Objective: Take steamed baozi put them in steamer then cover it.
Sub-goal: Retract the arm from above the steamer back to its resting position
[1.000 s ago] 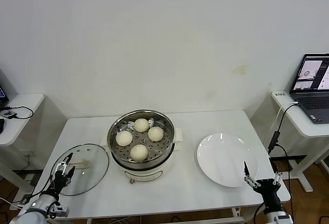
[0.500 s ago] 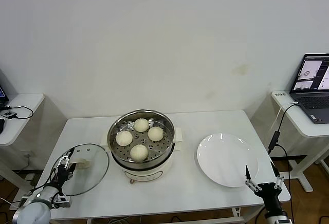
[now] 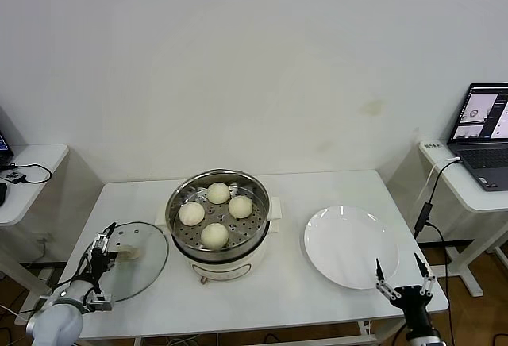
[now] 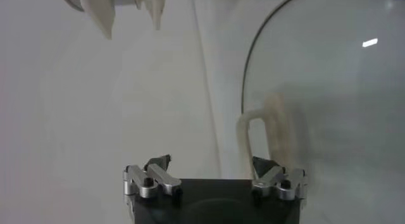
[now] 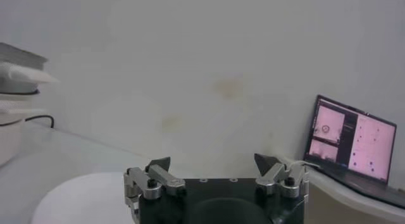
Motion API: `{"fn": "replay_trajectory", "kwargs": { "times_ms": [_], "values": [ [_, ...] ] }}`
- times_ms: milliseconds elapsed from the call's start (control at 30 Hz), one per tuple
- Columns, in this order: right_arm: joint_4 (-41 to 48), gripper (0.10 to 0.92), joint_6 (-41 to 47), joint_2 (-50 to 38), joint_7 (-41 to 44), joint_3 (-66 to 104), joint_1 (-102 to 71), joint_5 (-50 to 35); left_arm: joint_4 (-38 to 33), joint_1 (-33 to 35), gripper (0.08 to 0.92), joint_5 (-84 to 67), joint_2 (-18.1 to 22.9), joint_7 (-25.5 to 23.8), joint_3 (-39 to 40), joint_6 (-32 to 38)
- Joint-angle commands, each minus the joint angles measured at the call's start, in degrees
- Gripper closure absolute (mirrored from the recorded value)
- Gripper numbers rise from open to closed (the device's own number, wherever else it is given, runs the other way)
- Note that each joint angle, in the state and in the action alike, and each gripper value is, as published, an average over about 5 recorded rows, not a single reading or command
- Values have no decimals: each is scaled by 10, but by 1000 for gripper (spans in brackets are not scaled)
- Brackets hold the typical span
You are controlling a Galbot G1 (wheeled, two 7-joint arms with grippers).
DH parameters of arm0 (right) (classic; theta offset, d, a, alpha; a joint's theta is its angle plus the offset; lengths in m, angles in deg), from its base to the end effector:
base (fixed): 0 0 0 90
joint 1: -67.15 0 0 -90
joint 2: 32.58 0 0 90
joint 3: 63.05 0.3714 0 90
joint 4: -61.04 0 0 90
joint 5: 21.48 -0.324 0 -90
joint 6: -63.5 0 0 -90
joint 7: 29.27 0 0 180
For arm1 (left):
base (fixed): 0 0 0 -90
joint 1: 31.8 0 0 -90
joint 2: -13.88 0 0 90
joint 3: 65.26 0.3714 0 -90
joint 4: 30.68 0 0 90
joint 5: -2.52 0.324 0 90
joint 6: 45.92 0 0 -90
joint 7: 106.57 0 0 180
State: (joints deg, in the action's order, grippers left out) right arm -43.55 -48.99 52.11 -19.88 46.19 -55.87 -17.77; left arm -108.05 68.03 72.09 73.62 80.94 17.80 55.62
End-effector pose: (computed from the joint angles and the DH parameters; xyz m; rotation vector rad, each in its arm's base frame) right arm 0.0962 -0.1297 -0.3952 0.0583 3.0499 -0.5126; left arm 0.2473 0.2559 -0.4110 -0.2354 -1.9684 -2.2671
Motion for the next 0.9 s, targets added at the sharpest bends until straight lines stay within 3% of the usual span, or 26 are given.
{"fn": "replay_trajectory", "kwargs": {
  "times_ms": [33, 267, 900],
  "values": [
    [3, 202, -1, 2, 0, -2, 0, 4, 32, -22, 177, -6, 6, 7, 4, 1],
    [4, 203, -2, 3, 1, -6, 1, 6, 44, -24, 209, -10, 12, 15, 4, 1],
    [4, 203, -5, 2, 1, -14, 2, 7, 30, -3, 752, -52, 16, 59, -14, -2]
  ]
}}
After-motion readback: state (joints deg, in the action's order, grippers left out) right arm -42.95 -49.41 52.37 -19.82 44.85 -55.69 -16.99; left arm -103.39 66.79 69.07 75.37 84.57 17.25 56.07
